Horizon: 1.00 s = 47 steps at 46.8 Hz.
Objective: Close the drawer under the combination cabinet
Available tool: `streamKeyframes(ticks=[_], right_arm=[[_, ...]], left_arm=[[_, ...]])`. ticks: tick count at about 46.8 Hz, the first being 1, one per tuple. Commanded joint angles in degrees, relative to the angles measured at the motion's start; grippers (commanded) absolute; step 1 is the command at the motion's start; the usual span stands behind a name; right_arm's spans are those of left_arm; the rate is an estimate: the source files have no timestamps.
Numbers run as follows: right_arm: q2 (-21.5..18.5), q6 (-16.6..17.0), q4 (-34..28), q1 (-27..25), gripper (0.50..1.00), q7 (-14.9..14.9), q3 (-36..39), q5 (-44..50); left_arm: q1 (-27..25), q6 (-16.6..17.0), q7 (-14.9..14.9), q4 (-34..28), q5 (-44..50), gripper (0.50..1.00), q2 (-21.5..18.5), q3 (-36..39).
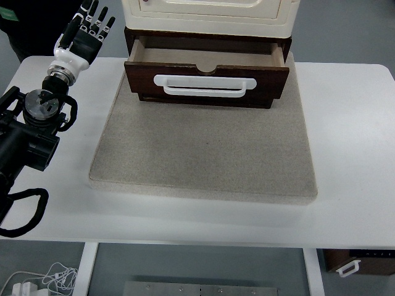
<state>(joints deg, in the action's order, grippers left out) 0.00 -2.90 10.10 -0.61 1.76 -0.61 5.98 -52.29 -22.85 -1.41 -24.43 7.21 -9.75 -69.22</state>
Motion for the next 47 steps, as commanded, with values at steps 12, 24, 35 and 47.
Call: streamKeyframes(ticks=[12, 24, 35, 47], right_arm=[[0.0, 0.0, 0.01, 0.0, 0.952, 0.0, 0.0, 0.0], [0.0, 0.0, 0.01, 0.0, 0.952, 0.0, 0.0, 0.0], [0.0, 0.0, 0.01, 0.0, 0.952, 0.0, 0.0, 0.0], [0.0, 0.0, 0.01, 0.0, 0.952, 0.0, 0.0, 0.0]], left_arm=[[0.08, -0.09, 0.0, 0.0, 0.09, 1.0, 0.0, -0.3], [-0.35, -0.18, 0.0, 0.09, 0.09, 1.0, -1.06, -0.65], [-0.53, -0.7, 0.09, 0.09, -0.18, 1.0, -2.46, 0.23], [-0.62, -1.58, 0.09, 0.0, -0.35, 1.0, -2.55, 0.93]])
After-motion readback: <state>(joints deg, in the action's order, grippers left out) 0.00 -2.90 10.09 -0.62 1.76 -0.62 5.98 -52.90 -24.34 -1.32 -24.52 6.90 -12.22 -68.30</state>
